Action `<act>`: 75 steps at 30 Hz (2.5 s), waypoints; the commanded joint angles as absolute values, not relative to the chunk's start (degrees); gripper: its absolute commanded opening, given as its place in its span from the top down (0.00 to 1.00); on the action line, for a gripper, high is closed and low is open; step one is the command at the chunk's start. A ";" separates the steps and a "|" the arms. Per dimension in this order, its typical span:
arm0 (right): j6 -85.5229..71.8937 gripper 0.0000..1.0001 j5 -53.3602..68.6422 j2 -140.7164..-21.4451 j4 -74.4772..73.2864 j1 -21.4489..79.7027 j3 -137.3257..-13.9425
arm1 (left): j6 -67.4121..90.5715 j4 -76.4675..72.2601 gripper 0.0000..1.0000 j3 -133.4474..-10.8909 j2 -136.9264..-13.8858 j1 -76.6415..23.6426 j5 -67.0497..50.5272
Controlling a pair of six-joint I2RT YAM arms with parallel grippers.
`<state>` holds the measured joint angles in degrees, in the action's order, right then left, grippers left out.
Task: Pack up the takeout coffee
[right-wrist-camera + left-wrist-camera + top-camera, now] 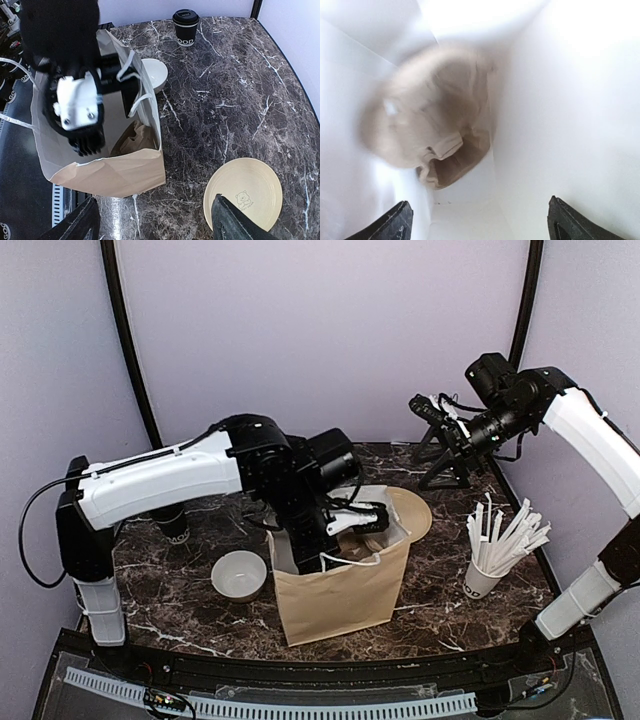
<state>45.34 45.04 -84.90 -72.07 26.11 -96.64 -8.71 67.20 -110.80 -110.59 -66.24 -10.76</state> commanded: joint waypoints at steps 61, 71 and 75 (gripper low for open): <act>37.82 0.48 22.95 -80.66 -56.54 45.39 -92.78 | 2.32 33.39 0.11 -106.39 -100.20 -52.73 -26.24; 39.68 1.00 27.78 -80.95 -63.62 45.79 -102.92 | 22.48 4.64 0.01 -91.46 -92.29 -52.54 -30.26; 40.24 1.00 27.09 -80.62 -64.55 45.79 -101.84 | 32.38 -13.36 0.01 -87.12 -88.15 -52.37 -32.67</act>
<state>39.20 26.04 -81.28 -62.28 45.34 -101.49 19.07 8.84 -89.60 -94.39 -52.84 -28.75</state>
